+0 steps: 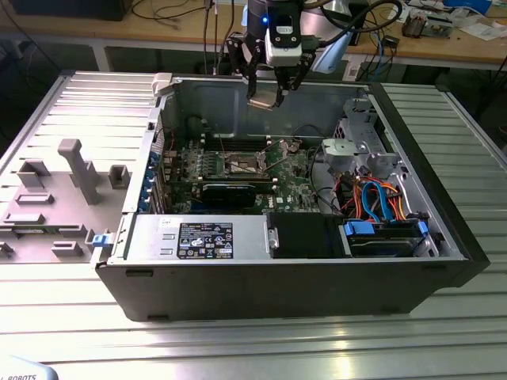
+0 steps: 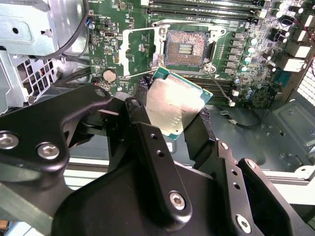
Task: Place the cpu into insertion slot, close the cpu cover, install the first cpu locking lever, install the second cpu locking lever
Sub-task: 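Place the cpu into insertion slot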
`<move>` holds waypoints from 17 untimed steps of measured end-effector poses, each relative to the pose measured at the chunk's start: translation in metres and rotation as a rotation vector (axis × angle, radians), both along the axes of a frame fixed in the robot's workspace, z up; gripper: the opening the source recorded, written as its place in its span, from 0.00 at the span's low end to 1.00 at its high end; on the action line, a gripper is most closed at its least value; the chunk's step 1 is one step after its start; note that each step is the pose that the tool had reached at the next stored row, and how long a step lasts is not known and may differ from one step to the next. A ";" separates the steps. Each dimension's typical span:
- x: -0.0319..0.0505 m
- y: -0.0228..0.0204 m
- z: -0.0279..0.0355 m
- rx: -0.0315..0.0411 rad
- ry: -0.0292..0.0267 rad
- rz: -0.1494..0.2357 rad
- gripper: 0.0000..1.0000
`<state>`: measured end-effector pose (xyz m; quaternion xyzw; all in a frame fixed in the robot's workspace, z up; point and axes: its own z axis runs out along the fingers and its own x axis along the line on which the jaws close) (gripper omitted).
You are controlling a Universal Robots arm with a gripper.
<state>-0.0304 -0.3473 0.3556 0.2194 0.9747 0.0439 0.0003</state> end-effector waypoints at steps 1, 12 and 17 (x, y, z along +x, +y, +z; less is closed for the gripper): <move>0.0000 0.0000 0.0000 0.0000 0.0000 0.000 0.54; 0.0000 0.0000 -0.0005 0.0001 0.0000 -0.112 0.54; -0.0005 0.0000 -0.0011 -0.0001 0.0000 -0.156 0.54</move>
